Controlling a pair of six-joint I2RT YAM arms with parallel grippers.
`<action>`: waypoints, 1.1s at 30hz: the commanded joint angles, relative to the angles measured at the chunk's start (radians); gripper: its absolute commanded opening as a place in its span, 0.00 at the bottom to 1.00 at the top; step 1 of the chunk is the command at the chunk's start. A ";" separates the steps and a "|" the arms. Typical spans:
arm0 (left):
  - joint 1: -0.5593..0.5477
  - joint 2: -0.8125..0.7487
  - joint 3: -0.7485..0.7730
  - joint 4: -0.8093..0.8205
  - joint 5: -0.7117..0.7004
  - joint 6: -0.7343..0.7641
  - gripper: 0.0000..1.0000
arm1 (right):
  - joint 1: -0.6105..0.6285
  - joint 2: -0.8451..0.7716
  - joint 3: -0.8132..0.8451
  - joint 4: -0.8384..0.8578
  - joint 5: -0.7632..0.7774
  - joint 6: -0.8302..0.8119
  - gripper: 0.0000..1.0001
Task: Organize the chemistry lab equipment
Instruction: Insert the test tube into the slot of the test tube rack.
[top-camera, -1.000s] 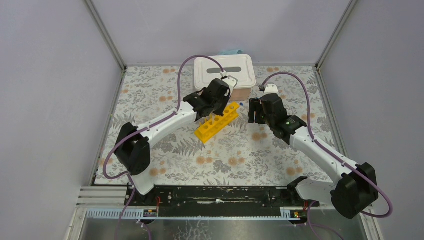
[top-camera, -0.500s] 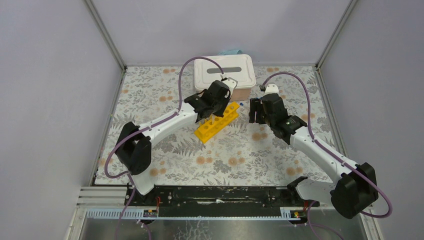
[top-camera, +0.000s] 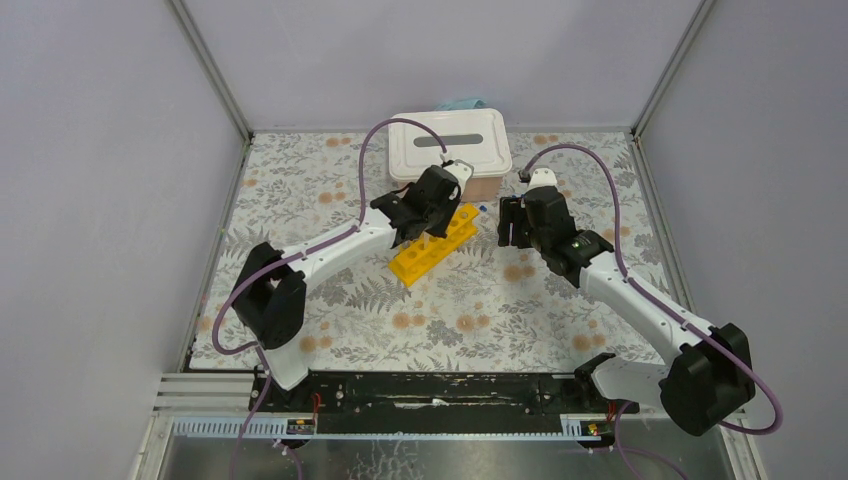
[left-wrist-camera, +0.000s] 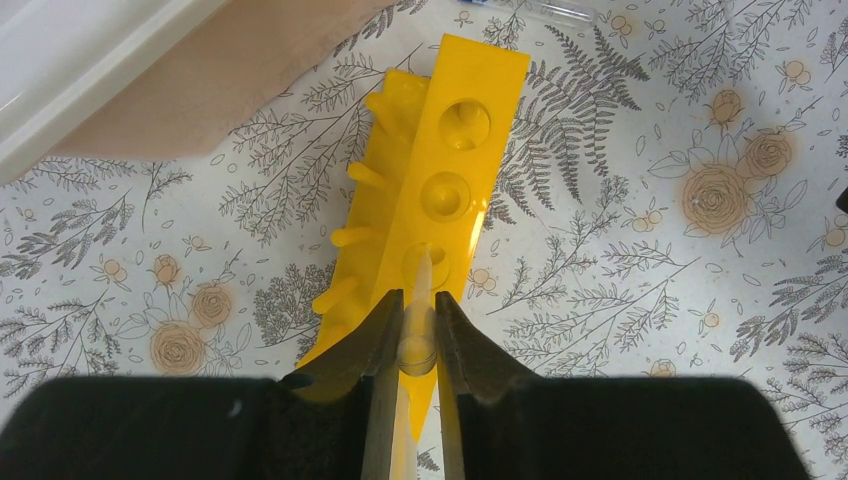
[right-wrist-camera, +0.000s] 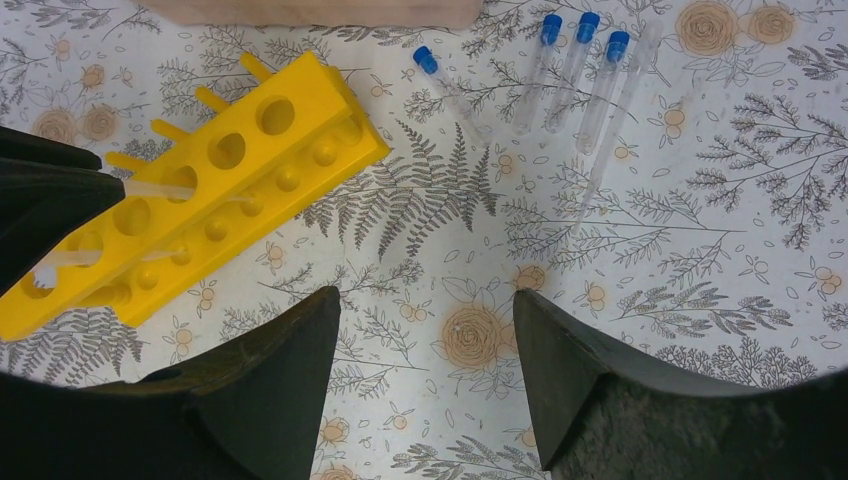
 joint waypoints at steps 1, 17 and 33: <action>-0.003 0.011 -0.018 0.062 -0.015 -0.012 0.24 | -0.009 0.002 0.006 0.039 -0.009 -0.011 0.71; -0.003 0.018 -0.015 0.065 -0.016 -0.013 0.53 | -0.012 0.007 0.004 0.045 -0.012 -0.005 0.72; -0.004 -0.052 0.102 0.000 -0.023 -0.013 0.62 | -0.100 0.104 0.068 0.013 0.074 0.036 0.71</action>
